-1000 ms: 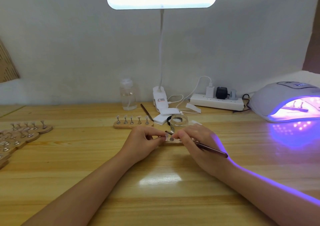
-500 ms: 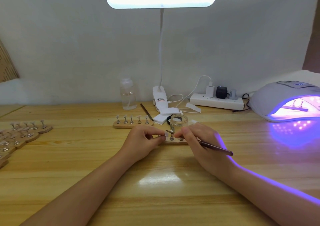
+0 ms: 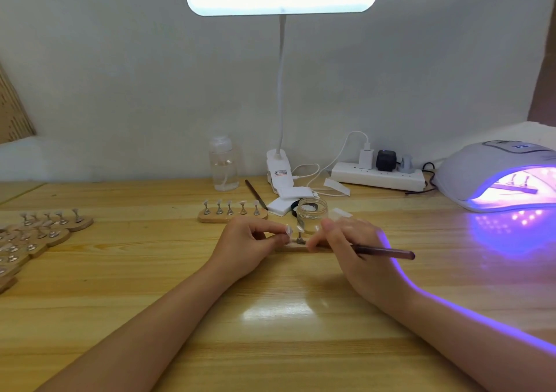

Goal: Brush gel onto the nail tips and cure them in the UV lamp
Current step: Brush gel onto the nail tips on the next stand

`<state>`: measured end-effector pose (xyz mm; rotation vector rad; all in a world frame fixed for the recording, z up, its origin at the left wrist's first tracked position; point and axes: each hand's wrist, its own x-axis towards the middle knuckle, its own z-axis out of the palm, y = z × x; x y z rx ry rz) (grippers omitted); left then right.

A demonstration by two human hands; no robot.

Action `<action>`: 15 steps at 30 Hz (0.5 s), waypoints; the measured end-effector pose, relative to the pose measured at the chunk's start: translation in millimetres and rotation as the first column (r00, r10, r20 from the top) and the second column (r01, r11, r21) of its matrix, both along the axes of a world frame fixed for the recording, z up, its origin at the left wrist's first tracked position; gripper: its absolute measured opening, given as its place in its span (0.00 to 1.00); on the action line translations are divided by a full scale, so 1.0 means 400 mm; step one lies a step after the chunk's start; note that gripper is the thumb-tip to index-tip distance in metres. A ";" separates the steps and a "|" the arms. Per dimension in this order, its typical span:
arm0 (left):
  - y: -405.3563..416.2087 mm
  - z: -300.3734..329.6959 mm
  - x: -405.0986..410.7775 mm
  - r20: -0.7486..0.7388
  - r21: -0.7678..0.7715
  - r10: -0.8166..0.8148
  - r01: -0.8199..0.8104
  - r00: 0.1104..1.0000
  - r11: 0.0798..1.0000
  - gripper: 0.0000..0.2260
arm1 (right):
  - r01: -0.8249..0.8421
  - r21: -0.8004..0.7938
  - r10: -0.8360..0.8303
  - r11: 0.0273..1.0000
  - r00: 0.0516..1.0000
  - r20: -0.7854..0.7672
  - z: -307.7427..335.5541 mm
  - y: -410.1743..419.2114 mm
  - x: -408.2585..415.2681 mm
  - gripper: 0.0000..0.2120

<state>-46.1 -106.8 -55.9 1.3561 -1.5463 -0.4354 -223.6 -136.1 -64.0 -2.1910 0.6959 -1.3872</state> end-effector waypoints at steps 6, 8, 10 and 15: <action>-0.002 -0.004 0.004 -0.015 -0.012 -0.005 0.005 1.000 1.000 0.09 | -0.011 0.012 0.011 1.000 1.000 -0.019 -0.002 -0.003 0.001 0.22; -0.001 -0.003 0.005 -0.009 -0.012 -0.007 0.007 1.000 1.000 0.10 | -0.032 0.038 0.030 0.999 0.999 0.032 -0.004 -0.001 0.001 0.22; 0.000 -0.003 0.005 -0.011 -0.014 -0.018 0.018 1.000 1.000 0.10 | -0.012 0.055 0.009 0.998 0.999 0.053 -0.001 0.001 -0.001 0.20; 0.002 -0.001 0.004 0.013 -0.042 0.007 -0.007 1.000 0.999 0.08 | 0.077 0.015 -0.077 0.997 0.997 -0.026 0.008 0.001 -0.001 0.15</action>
